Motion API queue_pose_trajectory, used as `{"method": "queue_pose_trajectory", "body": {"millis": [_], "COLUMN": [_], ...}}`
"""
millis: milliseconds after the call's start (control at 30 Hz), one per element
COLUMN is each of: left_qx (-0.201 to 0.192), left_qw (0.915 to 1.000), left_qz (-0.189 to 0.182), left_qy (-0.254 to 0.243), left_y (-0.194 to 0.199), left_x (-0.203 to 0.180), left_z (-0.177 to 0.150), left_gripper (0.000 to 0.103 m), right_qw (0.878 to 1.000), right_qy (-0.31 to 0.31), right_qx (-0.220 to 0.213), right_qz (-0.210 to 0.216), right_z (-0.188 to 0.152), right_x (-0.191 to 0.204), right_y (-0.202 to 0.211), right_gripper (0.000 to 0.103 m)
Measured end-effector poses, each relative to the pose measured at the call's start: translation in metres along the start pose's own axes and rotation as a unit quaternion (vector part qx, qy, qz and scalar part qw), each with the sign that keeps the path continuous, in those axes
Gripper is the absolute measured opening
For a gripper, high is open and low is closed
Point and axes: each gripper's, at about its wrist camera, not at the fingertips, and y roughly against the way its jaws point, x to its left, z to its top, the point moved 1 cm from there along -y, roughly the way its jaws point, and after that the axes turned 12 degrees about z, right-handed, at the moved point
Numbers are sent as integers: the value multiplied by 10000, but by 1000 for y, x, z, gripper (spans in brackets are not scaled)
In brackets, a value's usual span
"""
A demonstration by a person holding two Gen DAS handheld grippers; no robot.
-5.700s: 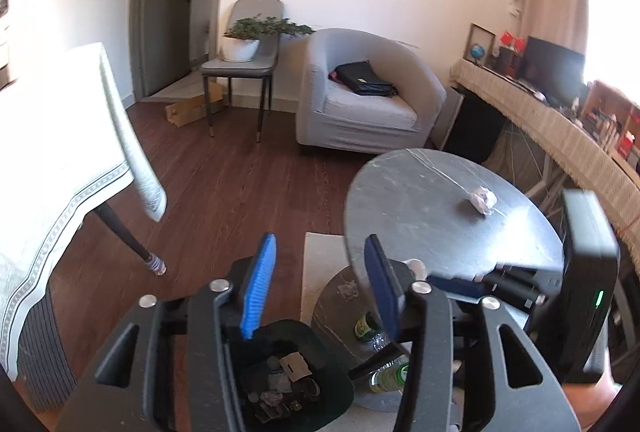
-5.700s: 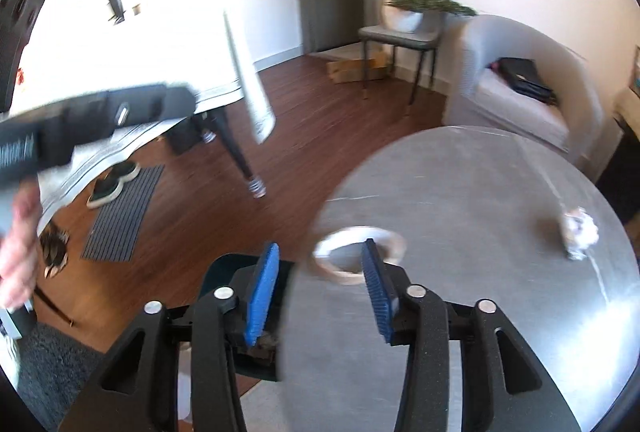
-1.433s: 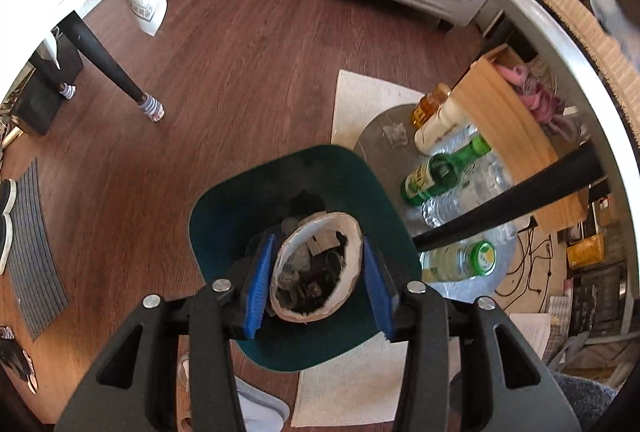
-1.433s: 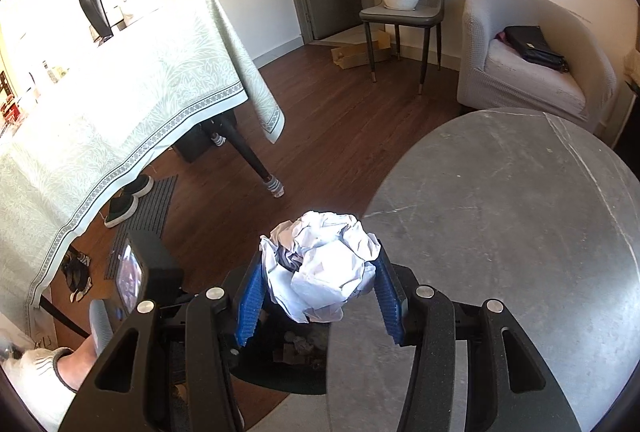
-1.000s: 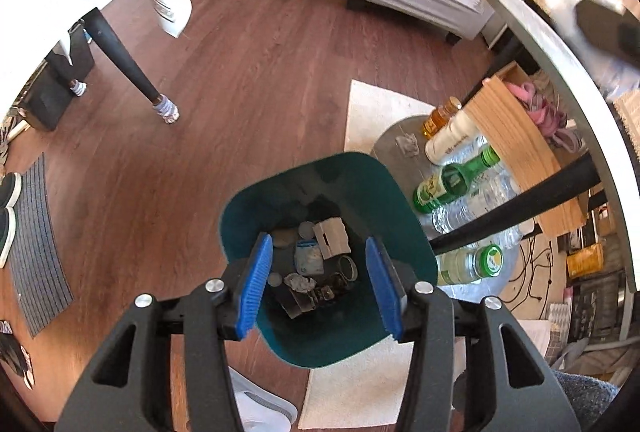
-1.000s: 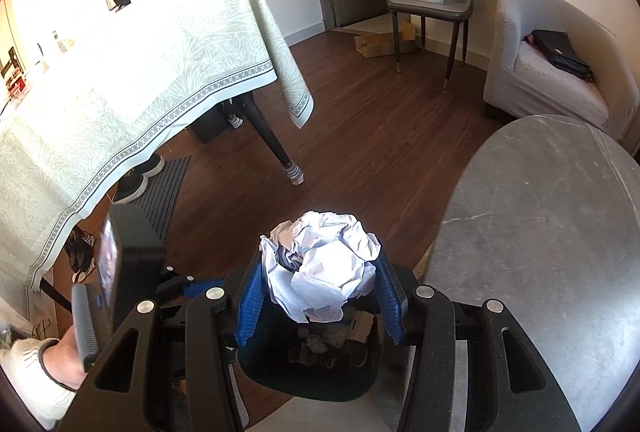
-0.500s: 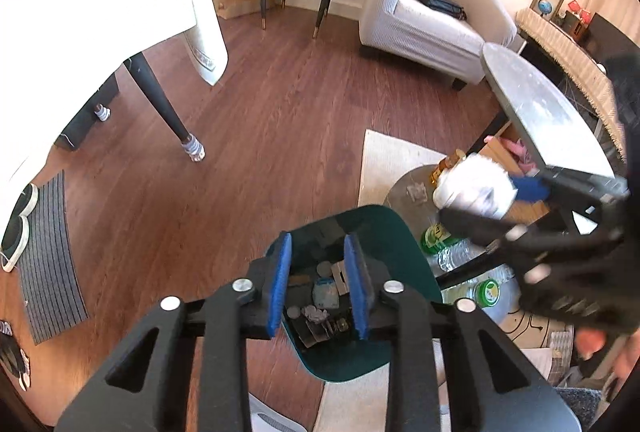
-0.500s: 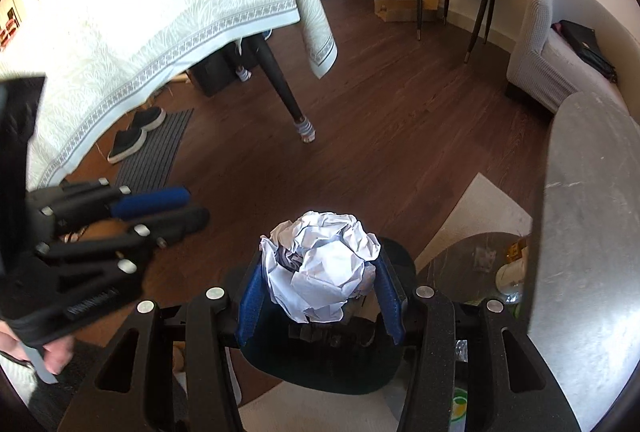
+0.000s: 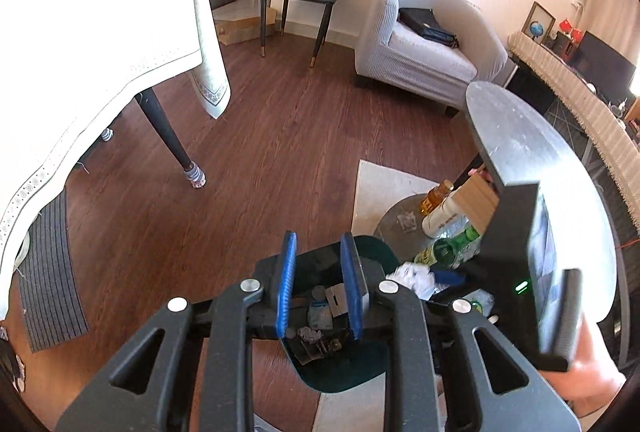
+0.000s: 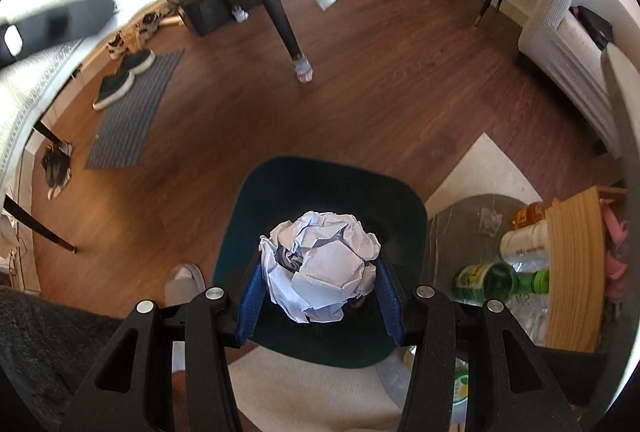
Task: Collect trash
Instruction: 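Carry the ring and crumpled paper to the green bin and open both grippers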
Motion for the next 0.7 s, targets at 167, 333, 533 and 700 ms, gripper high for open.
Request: {"method": "queue_pose_trajectory", "body": {"millis": [167, 333, 533, 700], "left_qx": [-88, -147, -228, -304], "left_qw": [10000, 9999, 9997, 9995], "left_qz": [-13, -81, -110, -106], "left_qy": [17, 6, -17, -13], "left_y": [6, 9, 13, 15], "left_x": [-3, -7, -15, -17], "left_z": [3, 5, 9, 13], "left_gripper": [25, 25, 25, 25], "right_qw": [9996, 9990, 9990, 9996], "right_qy": [-19, -82, -40, 133], "right_qx": [270, 424, 425, 252], "right_qz": [-85, -146, -110, 25], "right_z": [-13, -24, -30, -30], "right_x": [-8, -17, -16, -6], "right_y": [-10, -13, -9, 5], "right_gripper": [57, 58, 58, 58]}}
